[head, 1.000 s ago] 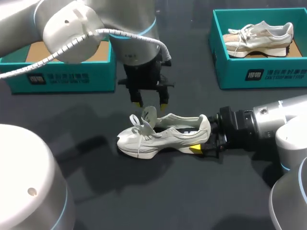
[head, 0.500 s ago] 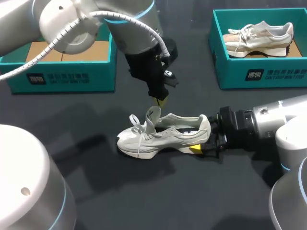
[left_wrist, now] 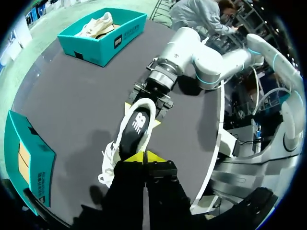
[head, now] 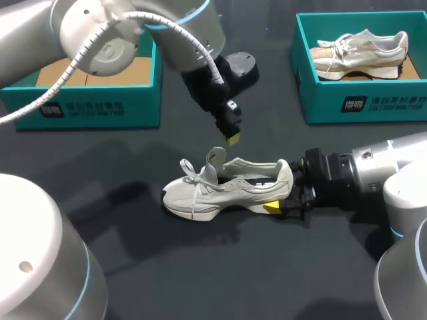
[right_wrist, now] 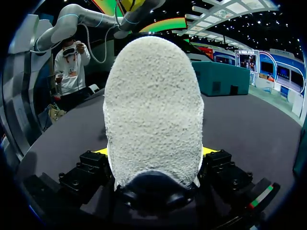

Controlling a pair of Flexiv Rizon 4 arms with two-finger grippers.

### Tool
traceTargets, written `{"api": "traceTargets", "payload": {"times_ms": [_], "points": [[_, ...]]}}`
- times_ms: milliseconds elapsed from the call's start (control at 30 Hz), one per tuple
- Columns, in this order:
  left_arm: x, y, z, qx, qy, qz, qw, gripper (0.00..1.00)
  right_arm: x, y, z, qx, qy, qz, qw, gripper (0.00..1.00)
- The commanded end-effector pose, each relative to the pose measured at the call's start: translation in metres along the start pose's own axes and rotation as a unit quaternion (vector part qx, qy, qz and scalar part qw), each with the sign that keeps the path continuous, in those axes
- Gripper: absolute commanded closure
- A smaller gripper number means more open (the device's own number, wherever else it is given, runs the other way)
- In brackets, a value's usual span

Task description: Take the shoe out of the shoebox, open the shoe tongue, remove and reinsert the insole, then place the shoe into the shoebox

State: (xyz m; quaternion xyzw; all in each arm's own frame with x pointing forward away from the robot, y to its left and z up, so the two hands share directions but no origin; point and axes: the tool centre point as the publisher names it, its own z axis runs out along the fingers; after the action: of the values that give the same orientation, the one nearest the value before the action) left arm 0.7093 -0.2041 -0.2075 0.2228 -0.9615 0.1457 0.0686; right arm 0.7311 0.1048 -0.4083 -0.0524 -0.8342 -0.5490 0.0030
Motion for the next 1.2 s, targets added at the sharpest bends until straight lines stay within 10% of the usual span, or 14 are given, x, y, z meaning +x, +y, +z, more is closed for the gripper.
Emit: {"api": "traceTargets", "payload": {"times_ms": [33, 833, 1200], "points": [[0.006, -0.006, 0.007, -0.009, -0.034, 0.027, 0.999, 1.0, 0.0, 0.001, 0.001, 0.003, -0.001, 0.001, 1.0, 1.0], [0.001, -0.028, 0.057, -0.036, -0.041, 0.102, 0.993, 1.0, 0.0, 0.001, 0.001, 0.003, -0.001, 0.001, 1.0, 1.0], [-0.003, -0.037, 0.125, -0.077, -0.045, 0.11, 0.99, 1.0, 0.0, 0.001, 0.001, 0.003, -0.001, 0.001, 1.0, 1.0]]}}
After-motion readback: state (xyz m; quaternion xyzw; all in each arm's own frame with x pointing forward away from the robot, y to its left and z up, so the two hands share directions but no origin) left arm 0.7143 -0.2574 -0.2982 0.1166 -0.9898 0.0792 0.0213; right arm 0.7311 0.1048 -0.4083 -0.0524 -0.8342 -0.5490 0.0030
